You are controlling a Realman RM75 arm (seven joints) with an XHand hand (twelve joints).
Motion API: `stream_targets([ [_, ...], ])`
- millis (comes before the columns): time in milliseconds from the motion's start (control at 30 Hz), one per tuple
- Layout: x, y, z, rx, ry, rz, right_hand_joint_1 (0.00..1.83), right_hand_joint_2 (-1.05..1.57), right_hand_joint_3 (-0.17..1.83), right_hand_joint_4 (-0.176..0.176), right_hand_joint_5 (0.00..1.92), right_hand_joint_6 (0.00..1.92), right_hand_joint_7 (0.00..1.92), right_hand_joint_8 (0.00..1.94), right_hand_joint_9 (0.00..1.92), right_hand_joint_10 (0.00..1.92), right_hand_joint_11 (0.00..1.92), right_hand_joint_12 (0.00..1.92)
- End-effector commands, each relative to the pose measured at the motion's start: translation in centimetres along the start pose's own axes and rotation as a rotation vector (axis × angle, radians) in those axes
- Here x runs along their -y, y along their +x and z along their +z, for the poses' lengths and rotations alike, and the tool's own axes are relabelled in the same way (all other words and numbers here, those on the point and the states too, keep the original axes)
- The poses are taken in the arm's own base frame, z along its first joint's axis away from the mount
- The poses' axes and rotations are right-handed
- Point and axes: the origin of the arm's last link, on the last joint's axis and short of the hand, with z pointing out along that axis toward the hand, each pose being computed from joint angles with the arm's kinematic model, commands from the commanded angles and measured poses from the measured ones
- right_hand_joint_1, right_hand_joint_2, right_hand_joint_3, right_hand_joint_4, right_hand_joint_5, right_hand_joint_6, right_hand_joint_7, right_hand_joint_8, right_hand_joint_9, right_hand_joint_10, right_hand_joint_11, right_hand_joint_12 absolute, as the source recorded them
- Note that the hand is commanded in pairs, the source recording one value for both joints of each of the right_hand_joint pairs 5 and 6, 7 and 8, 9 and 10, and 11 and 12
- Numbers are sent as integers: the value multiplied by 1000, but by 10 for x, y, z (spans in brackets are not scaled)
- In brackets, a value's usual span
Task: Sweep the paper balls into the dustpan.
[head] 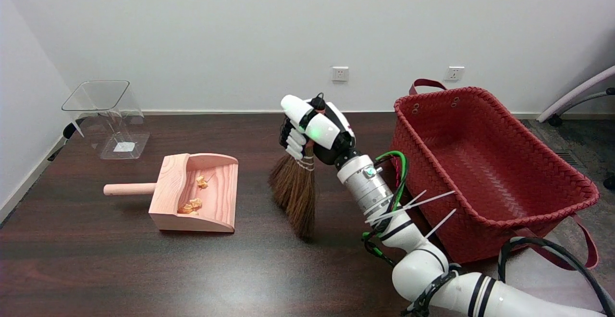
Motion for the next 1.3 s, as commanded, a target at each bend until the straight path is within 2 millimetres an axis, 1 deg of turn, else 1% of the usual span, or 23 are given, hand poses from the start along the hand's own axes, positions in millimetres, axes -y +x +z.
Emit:
stream_targets([
  [33,44,-4,4,34,120,24,881,1571,583,0,1920,1920,1920,1920,1920,1920,1920,1920],
  [200,59,0,-5,9,158,-17,905,1571,618,0,1920,1920,1920,1920,1920,1920,1920,1920],
  [233,58,1,-7,-1,156,-24,893,1571,631,0,1920,1920,1920,1920,1920,1920,1920,1920],
  [267,57,11,-10,-36,147,-74,889,1571,653,0,1920,1920,1920,1920,1920,1920,1920,1920],
  [300,61,6,-13,-37,158,-73,891,1571,675,0,1920,1920,1920,1920,1920,1920,1920,1920],
  [467,60,14,-22,-109,138,-132,890,1571,768,0,1920,1920,1920,1920,1920,1920,1920,1920],
  [733,62,16,-17,-187,111,-268,882,1571,826,0,1920,1920,1920,1920,1920,1920,1920,1920],
  [900,54,7,-9,-248,78,-330,877,1571,832,0,1920,1920,1920,1920,1920,1920,1920,1920],
  [1000,50,-3,-2,-260,39,-408,890,1571,805,0,1920,1920,1920,1920,1920,1920,1920,1920],
  [1067,46,-13,4,-270,6,-451,901,1571,792,0,1920,1920,1920,1920,1920,1920,1920,1920],
  [1167,42,-25,9,-287,-31,-491,961,1571,734,0,1920,1920,1920,1920,1920,1920,1920,1920],
  [1300,40,-32,13,-309,-88,-523,959,1571,689,0,1920,1920,1920,1920,1920,1920,1920,1920],
])
